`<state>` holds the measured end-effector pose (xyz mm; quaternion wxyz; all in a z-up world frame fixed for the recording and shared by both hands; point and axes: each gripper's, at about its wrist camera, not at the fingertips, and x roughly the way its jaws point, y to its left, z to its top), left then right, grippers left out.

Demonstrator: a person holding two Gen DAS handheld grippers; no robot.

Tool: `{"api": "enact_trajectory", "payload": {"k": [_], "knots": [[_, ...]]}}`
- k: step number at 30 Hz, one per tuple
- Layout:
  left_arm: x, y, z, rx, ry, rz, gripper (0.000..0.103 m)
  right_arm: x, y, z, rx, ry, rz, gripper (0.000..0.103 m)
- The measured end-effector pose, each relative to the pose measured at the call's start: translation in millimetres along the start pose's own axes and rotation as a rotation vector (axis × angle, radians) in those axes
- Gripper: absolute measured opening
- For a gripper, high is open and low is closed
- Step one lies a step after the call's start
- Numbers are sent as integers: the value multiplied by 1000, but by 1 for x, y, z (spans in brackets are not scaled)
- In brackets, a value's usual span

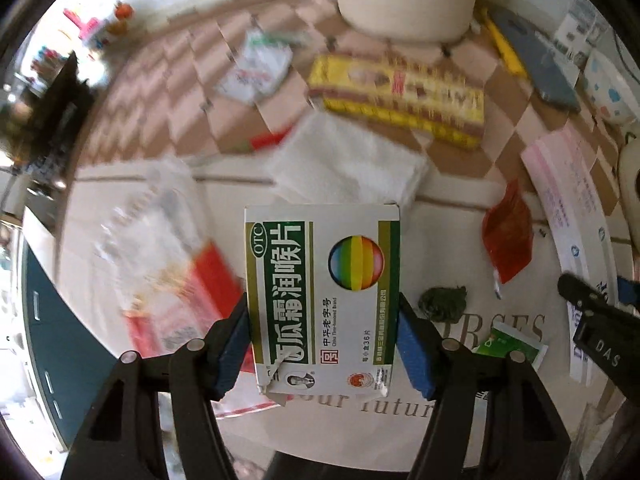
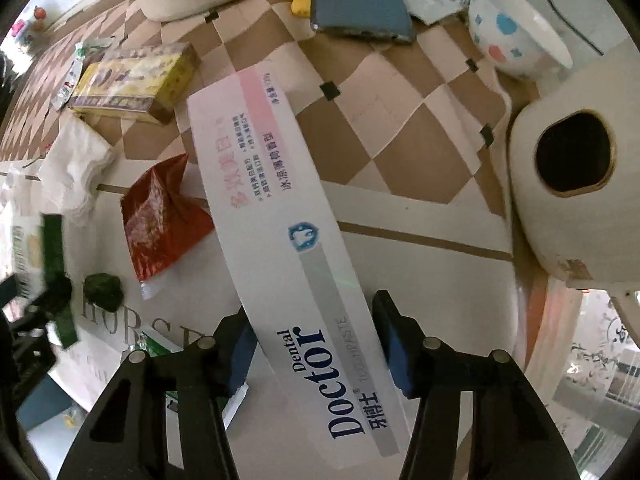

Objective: Collect trash
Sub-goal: 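Carry both boxes over the floor bin and open both tools to drop them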

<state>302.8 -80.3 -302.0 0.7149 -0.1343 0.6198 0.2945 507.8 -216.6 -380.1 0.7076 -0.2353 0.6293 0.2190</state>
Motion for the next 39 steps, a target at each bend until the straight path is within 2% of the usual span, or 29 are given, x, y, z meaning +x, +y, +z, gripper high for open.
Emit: {"api": "enact_trajectory", "payload": {"k": [5,7,10,11,13,14,16,20,25,31,36,39], "knots": [[-49,5,4,-25,-133,33,63,-31,10,-13,21,-51,34,52],[-60,-3,25,-35,-181,43,63,-50,16,-17,21,-80,42,51],[-79,11,24,-54,-248,54,63,-77,29,-22,20,-128,56,48],[-88,20,20,-63,-271,60,63,-89,30,-23,20,-141,62,48],[-83,34,31,-81,-301,66,63,-109,43,-26,11,-177,72,48],[-85,42,30,-90,-315,71,63,-113,34,-32,7,-189,78,48],[-94,64,21,-114,-339,77,63,-135,44,-39,-3,-218,93,48],[-103,112,-7,-161,-370,101,63,-158,91,-54,-46,-264,120,48],[-102,193,-61,-257,-358,126,63,-177,167,-75,-117,-294,158,48],[-77,295,-138,-400,-290,178,63,-178,291,-123,-252,-278,212,48],[-25,373,-206,-554,-180,202,63,-144,399,-174,-398,-205,263,48],[29,419,-254,-661,-85,207,63,-112,461,-207,-505,-135,294,48]]}}
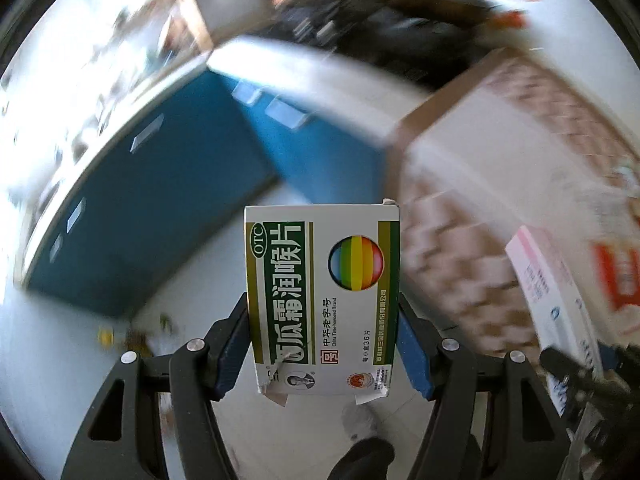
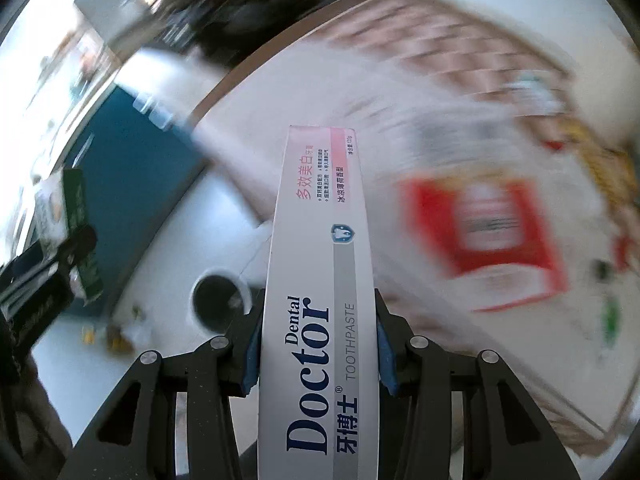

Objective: Collect trash
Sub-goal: 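Carry both boxes over the floor bin and open both tools to drop them, then raise both tools from the bin back toward the counter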

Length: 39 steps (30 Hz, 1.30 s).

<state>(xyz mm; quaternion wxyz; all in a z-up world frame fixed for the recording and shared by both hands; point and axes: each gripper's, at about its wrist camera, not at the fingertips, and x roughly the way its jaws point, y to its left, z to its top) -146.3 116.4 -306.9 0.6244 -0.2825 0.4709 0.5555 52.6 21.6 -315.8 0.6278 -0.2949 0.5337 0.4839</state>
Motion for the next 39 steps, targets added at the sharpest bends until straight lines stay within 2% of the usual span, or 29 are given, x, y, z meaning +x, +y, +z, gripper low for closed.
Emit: {"api": "enact_trajectory", "payload": {"k": [4,8,10,12,13,16,19,21,24,25,27,28,29,31,34,36,39], "knots": [[97,56,-30,-97,131,33,63,87,75,-19,-129,121,62,48],[204,100,-70,-185,271,20,63,198,139,-44,-215,252,112,48],[261,118,-94,-232,346,-9,63,246,160,-53,-236,301,133,48],[312,132,-117,-292,421,-65,63,309,185,-65,-251,363,159,48],[340,140,-129,-332,465,-105,63,326,190,-72,-257,381,167,48],[405,155,-158,-420,558,-203,63,408,214,-86,-270,459,183,48],[454,165,-177,-475,615,-252,64,475,227,-93,-257,533,197,48],[472,168,-184,-497,633,-277,65,509,235,-94,-248,564,205,48],[489,175,-189,-517,646,-267,67,547,249,-98,-262,584,207,48],[493,178,-189,-519,647,-255,72,558,254,-100,-266,595,213,49],[494,180,-188,-514,635,-232,101,574,259,-100,-278,601,206,50],[492,184,-189,-510,626,-213,102,583,260,-98,-285,608,203,50],[488,187,-190,-507,618,-189,102,590,265,-98,-297,615,196,53],[480,195,-190,-494,588,-131,102,593,261,-98,-311,601,184,81],[458,203,-192,-470,556,-29,102,593,272,-91,-356,558,147,95],[445,207,-194,-461,542,12,102,583,276,-87,-393,514,103,101],[419,209,-191,-450,517,64,102,564,276,-80,-427,466,57,101]]}}
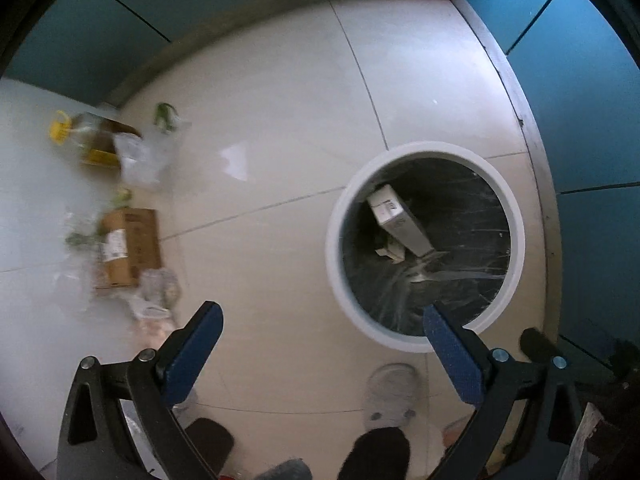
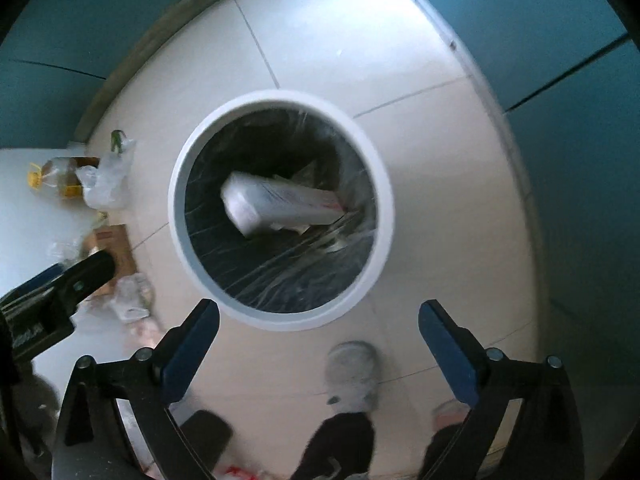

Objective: Collect trash
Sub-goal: 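Raise both tools from the bin back toward the counter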

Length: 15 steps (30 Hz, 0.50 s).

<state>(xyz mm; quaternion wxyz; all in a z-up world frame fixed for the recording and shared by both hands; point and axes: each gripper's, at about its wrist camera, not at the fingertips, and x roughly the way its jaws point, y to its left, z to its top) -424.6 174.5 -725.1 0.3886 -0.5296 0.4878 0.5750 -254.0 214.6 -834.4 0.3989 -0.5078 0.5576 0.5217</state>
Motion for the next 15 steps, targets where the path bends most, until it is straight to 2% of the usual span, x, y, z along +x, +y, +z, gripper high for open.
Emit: {"api": "enact_trajectory", "payload": {"k": [6,15], "knots": [[-42,11,-11,-6,-33,12,102,-41,14,-11,-41,-49,-77,101],[-124,22,-41,-22,-65,-14,102,-141,25,-41,-49,-107,-97,101]]}}
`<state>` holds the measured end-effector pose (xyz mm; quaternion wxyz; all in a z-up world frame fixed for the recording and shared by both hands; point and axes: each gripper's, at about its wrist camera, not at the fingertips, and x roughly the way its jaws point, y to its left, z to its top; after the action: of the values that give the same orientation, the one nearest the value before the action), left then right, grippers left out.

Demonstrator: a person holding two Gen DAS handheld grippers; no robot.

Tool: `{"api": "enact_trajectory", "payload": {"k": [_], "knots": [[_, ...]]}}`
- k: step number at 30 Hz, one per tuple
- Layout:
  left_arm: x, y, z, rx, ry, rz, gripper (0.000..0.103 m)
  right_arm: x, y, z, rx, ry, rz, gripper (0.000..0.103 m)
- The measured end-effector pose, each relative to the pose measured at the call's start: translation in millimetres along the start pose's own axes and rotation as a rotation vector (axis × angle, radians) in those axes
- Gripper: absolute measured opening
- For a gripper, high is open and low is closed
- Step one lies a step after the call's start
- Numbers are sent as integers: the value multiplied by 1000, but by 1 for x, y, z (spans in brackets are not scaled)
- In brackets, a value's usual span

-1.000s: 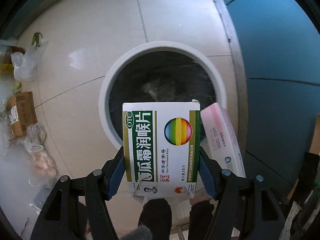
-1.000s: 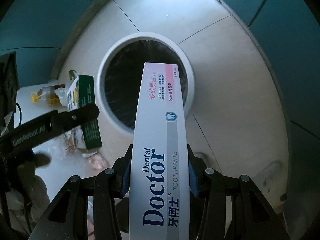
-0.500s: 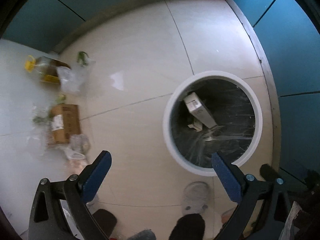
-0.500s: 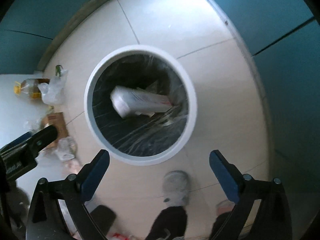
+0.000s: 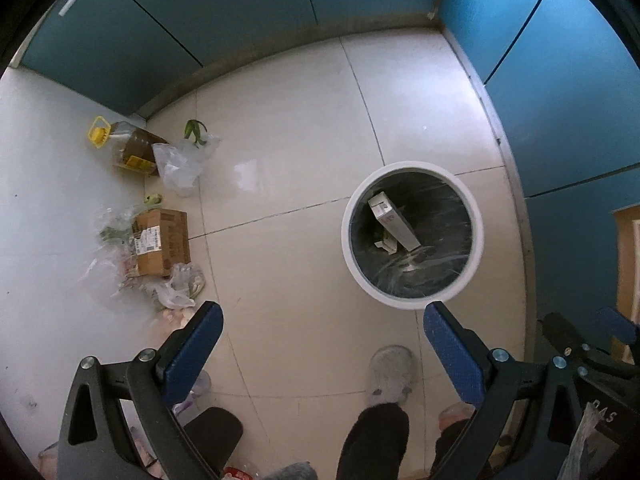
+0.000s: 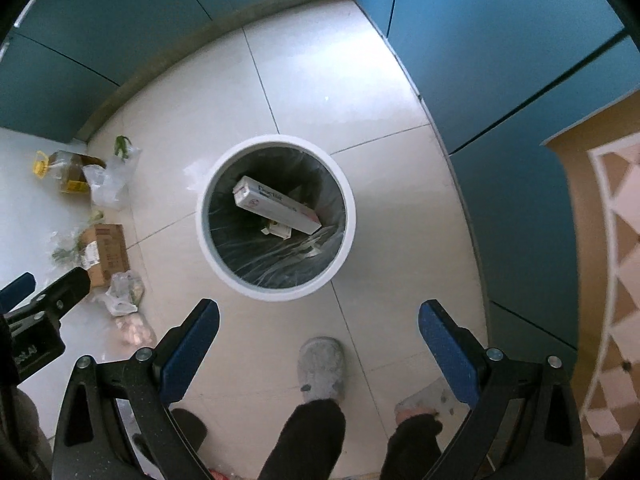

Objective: Collect trash
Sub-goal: 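Raise both tools from the bin back toward the counter, then grasp the white tissue with left tool while right tool grasps the yellow seasoning box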

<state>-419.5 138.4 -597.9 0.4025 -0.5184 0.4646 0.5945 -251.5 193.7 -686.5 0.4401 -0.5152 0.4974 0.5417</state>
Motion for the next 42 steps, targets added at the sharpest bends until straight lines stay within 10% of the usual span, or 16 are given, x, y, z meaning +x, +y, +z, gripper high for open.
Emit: {"api": "enact_trajectory", "payload": {"k": [17,25,33,42], "knots": [[-200,25,-65,22,-116,-81,102,-256,5,-75,-56,-162,27,101],[-298,-14,-87,117,-268,-79,103,-356,-21,-122,37,-247,181,101],[-396,-175,-111,406,-434,-149,103,-437,-174,-188,329,-372,239,101],[-440,-440,-205,807,-337,-319,103,-490,-442,-327,791,-455,37,101]]}}
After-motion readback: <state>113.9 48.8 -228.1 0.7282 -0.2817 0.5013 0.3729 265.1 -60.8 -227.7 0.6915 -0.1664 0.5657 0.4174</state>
